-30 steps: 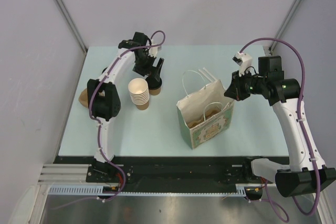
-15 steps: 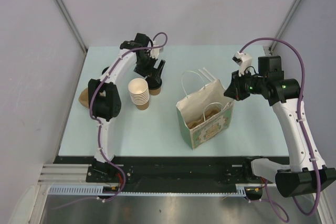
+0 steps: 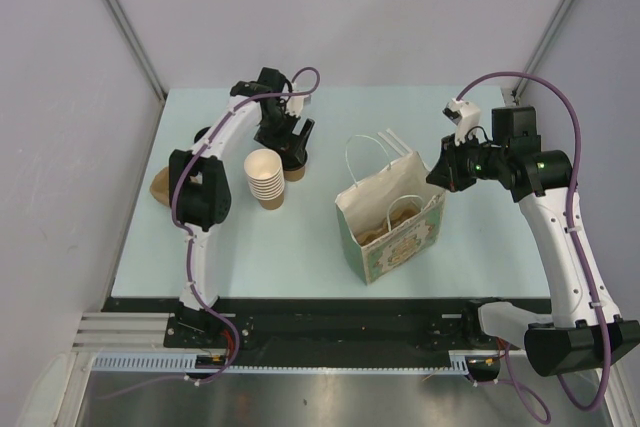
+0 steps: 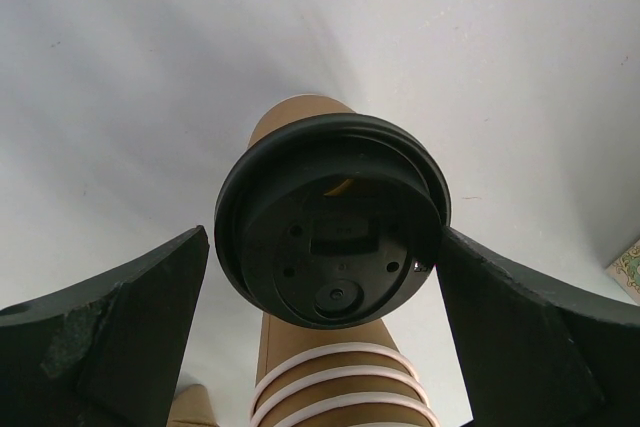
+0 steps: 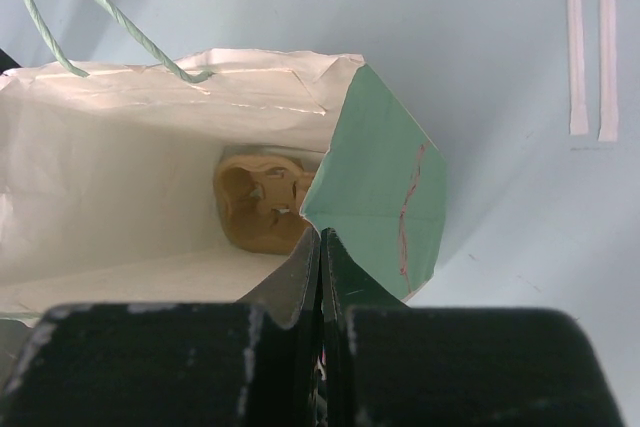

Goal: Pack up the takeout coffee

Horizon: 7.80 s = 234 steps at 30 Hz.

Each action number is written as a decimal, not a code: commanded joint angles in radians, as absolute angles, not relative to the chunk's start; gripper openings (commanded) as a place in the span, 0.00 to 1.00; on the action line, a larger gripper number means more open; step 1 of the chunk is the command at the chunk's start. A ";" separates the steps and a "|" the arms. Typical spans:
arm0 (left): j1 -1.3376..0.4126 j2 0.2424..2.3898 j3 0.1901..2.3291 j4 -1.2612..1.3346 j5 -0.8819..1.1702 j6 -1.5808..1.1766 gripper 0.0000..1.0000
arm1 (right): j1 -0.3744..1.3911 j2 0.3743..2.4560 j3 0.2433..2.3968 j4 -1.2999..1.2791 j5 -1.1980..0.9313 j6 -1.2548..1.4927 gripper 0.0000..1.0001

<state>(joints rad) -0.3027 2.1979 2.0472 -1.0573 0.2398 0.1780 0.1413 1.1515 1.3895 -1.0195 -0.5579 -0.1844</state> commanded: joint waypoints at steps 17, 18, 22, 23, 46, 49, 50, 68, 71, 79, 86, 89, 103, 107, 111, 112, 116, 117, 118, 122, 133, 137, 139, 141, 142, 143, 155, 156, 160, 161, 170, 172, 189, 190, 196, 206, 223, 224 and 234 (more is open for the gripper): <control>-0.304 2.183 2.106 -1.035 0.250 0.176 1.00 | 0.146 1.140 1.399 -0.999 -0.575 -0.183 0.00; -0.302 2.184 2.109 -1.038 0.252 0.176 0.99 | 0.146 1.140 1.399 -0.997 -0.577 -0.184 0.00; -0.301 2.195 2.118 -1.046 0.253 0.175 1.00 | 0.146 1.141 1.401 -0.996 -0.577 -0.186 0.00; -0.301 2.198 2.117 -1.048 0.255 0.175 0.99 | 0.146 1.143 1.399 -0.994 -0.577 -0.186 0.00; -0.291 2.175 2.077 -1.058 0.330 0.176 0.58 | 0.146 1.129 1.399 -0.979 -0.607 -0.228 0.00; -0.291 2.134 2.054 -1.043 0.341 0.187 0.44 | 0.146 1.111 1.399 -0.957 -0.635 -0.248 0.00; -0.291 2.122 2.046 -1.032 0.341 0.189 0.40 | 0.146 1.106 1.401 -0.945 -0.649 -0.259 0.00; -0.291 2.034 2.017 -1.037 0.396 0.222 0.15 | 0.206 0.983 1.397 -0.923 -0.761 -0.479 0.00; -0.290 2.033 2.032 -1.037 0.408 0.221 0.13 | 0.210 0.983 1.394 -0.920 -0.756 -0.477 0.00; -0.285 1.983 2.163 -1.054 0.489 0.230 0.12 | 0.213 1.014 1.394 -0.899 -0.715 -0.410 0.00; -0.305 1.904 2.322 -1.143 0.601 0.261 0.10 | 0.213 1.051 1.385 -0.881 -0.655 -0.305 0.00; -0.343 1.836 2.352 -1.170 0.635 0.327 0.09 | 0.210 1.065 1.379 -0.881 -0.626 -0.282 0.00; -0.730 1.644 2.421 -1.192 0.574 0.390 0.10 | 0.149 1.169 1.376 -0.848 -0.578 -0.109 0.00; -0.840 1.663 2.405 -1.206 0.535 0.402 0.10 | 0.141 1.177 1.376 -0.848 -0.578 -0.083 0.00; -0.877 1.695 2.431 -1.177 0.517 0.374 0.09 | 0.138 1.186 1.376 -0.841 -0.577 -0.063 0.00; -0.877 1.701 2.437 -1.149 0.515 0.364 0.09 | 0.138 1.187 1.376 -0.842 -0.578 -0.063 0.00; -0.879 1.712 2.490 -1.100 0.492 0.304 0.09 | 0.133 1.186 1.376 -0.848 -0.572 -0.064 0.00; -0.879 1.706 2.485 -1.091 0.486 0.299 0.09 | 0.132 1.186 1.376 -0.853 -0.574 -0.067 0.00; -0.879 1.700 2.479 -1.074 0.476 0.293 0.09 | 0.129 1.187 1.376 -0.853 -0.574 -0.071 0.00; -0.865 1.677 2.459 -1.072 0.407 0.295 0.08 | 0.118 1.183 1.374 -0.859 -0.572 -0.081 0.00; -0.661 1.614 2.352 -1.198 0.399 0.249 0.06 | 0.094 1.161 1.365 -0.887 -0.523 -0.094 0.00; -0.632 1.620 2.234 -1.245 0.371 0.261 0.06 | 0.089 1.157 1.364 -0.887 -0.514 -0.092 0.00; -0.630 1.629 2.180 -1.268 0.336 0.273 0.04 | 0.089 1.157 1.364 -0.887 -0.509 -0.092 0.00; -0.630 1.628 2.076 -1.262 0.312 0.279 0.04 | 0.086 1.155 1.364 -0.887 -0.506 -0.092 0.00; -0.630 1.632 2.044 -1.259 0.301 0.282 0.04 | 0.084 1.157 1.364 -0.887 -0.506 -0.092 0.00; -0.629 1.631 1.969 -1.229 0.293 0.282 0.04 | 0.083 1.155 1.364 -0.888 -0.506 -0.094 0.00; -0.617 1.713 1.592 -0.895 0.272 0.241 0.08 | 0.054 1.135 1.362 -0.908 -0.499 -0.097 0.00; -0.614 1.729 1.580 -0.875 0.265 0.233 0.08 | 0.051 1.134 1.364 -0.911 -0.499 -0.098 0.00; -0.612 1.767 1.539 -0.813 0.262 0.226 0.10 | 0.035 1.126 1.362 -0.928 -0.503 -0.112 0.00; -0.612 1.776 1.534 -0.801 0.265 0.227 0.11 | 0.031 1.126 1.364 -0.931 -0.503 -0.112 0.00; -0.601 1.813 1.471 -0.720 0.288 0.242 0.28 | 0.012 1.120 1.364 -0.937 -0.512 -0.124 0.00; -0.600 1.809 1.453 -0.701 0.287 0.244 0.37 | 0.009 1.120 1.364 -0.940 -0.517 -0.124 0.00; -0.589 1.781 1.358 -0.629 0.308 0.262 0.65 | 0.008 1.123 1.364 -0.933 -0.526 -0.129 0.00; -0.589 1.781 1.358 -0.627 0.307 0.264 0.66 | 0.008 1.123 1.364 -0.933 -0.526 -0.127 0.00; -0.589 1.776 1.335 -0.611 0.295 0.267 0.72 | 0.006 1.127 1.364 -0.930 -0.528 -0.129 0.00; -0.589 1.776 1.312 -0.595 0.272 0.276 0.76 | 0.008 1.127 1.364 -0.923 -0.534 -0.132 0.00; -0.591 1.775 1.295 -0.586 0.252 0.298 0.79 | -0.021 1.134 1.364 -0.919 -0.541 -0.132 0.00; -0.589 1.776 1.296 -0.587 0.252 0.298 0.78 | -0.021 1.134 1.364 -0.916 -0.543 -0.130 0.00; -0.589 1.688 1.371 -0.661 0.301 0.290 0.26 | -0.023 1.135 1.362 -0.913 -0.552 -0.124 0.00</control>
